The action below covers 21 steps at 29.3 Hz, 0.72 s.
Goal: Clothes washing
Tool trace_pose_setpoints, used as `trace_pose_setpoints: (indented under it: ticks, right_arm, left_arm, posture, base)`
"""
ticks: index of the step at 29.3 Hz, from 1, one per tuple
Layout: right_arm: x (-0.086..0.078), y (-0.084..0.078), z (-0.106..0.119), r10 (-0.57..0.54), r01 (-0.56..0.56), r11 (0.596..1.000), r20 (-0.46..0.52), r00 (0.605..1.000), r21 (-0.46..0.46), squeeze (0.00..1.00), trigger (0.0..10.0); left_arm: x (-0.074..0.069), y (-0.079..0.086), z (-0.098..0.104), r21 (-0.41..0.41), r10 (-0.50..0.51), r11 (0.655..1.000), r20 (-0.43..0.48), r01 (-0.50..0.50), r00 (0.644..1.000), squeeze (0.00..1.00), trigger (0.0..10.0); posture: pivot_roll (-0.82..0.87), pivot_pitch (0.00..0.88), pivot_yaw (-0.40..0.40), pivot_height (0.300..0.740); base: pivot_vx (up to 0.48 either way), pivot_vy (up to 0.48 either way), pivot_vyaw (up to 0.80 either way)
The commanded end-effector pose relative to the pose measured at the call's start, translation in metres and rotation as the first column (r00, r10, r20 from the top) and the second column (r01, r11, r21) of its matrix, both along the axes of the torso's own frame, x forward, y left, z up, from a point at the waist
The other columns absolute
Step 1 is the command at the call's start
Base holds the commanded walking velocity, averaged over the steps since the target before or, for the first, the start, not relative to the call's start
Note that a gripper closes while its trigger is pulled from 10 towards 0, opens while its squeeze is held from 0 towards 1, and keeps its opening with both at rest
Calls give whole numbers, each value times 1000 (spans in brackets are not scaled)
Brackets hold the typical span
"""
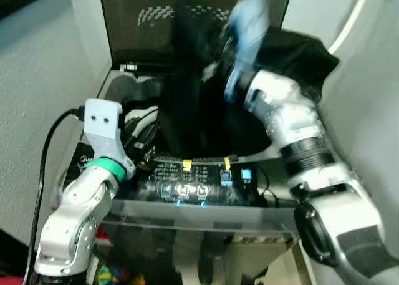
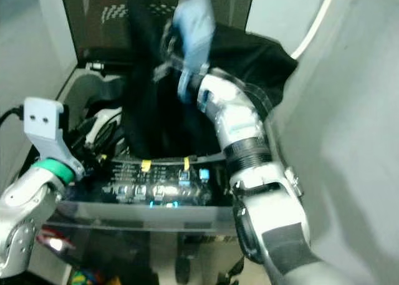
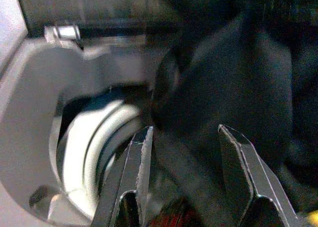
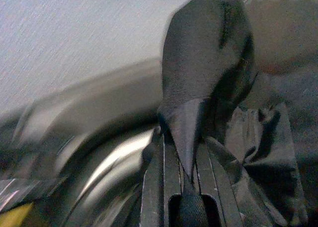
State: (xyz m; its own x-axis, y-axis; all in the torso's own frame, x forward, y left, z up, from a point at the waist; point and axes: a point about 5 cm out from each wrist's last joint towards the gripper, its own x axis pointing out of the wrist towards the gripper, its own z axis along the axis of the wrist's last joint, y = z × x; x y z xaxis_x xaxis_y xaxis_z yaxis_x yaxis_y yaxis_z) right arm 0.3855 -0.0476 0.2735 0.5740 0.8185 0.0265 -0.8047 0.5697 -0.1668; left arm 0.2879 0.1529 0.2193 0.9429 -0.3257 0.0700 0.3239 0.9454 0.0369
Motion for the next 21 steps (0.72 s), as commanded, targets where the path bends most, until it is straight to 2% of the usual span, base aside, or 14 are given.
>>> trace_pose_setpoints:
  ticks: [1, 2, 6, 8, 12, 14, 17, 18, 19, 21]
  right_arm:
    - [-2, 6, -1, 41, -41, 999, 6, 999, -34, 0, 10000]
    - [-3, 8, -11, 59, -60, 996, -17, 998, -66, 0, 10000]
    - [2, 5, -20, 18, -21, 993, -28, 999, -119, 0, 10000]
    - [7, -2, -5, -25, 23, 996, -22, 999, -91, 0, 10000]
    - [7, -3, -2, -24, 22, 996, -24, 999, -83, 0, 10000]
    - [0, 2, 5, 66, -67, 998, -69, 995, -17, 0, 10000]
    - [0, 2, 5, 66, -67, 998, -69, 995, -17, 0, 10000]
    - [-6, 6, 6, 128, -129, 992, -90, 988, -1, 0, 10000]
    - [-14, 12, 7, 223, -217, 975, -127, 967, 53, 1000, 10000]
    - [-14, 12, 7, 223, -217, 975, -127, 967, 53, 1000, 10000]
  left_arm:
    - [0, -4, -2, 20, -17, 1000, -26, 18, 1000, 0, 10000]
    - [1, -5, -4, 33, -15, 999, -46, 17, 999, 0, 10000]
    - [2, -3, -5, 42, -4, 999, -75, 7, 997, 0, 10000]
    - [1, -1, -6, 42, 3, 999, -87, 0, 996, 0, 10000]
    - [1, 0, -6, 42, 4, 999, -89, 0, 996, 0, 10000]
    - [1, -1, -6, 44, -3, 999, -93, 7, 996, 0, 10000]
    - [1, -1, -6, 44, -3, 999, -93, 7, 996, 0, 10000]
    - [1, -1, -6, 45, -6, 999, -95, 10, 995, 0, 10000]
    - [1, -3, -6, 45, -16, 999, -99, 20, 995, 0, 10000]
    - [1, -3, -6, 45, -16, 999, -99, 20, 995, 0, 10000]
  posture:
    - [144, 36, 34, 740]
    - [144, 36, 34, 740]
    - [141, 34, 40, 740]
    - [144, 30, 40, 740]
    - [144, 30, 40, 740]
    - [145, 23, 39, 740]
    - [145, 23, 39, 740]
    - [145, 23, 39, 740]
    - [145, 23, 39, 740]
    - [145, 23, 39, 740]
  base:
    - [0, 0, 0]
    - [0, 0, 0]
    - [0, 0, 0]
    - [0, 0, 0]
    - [0, 0, 0]
    - [0, 0, 0]
    - [0, 0, 0]
    - [0, 0, 0]
    - [0, 0, 0]
    - [0, 0, 0]
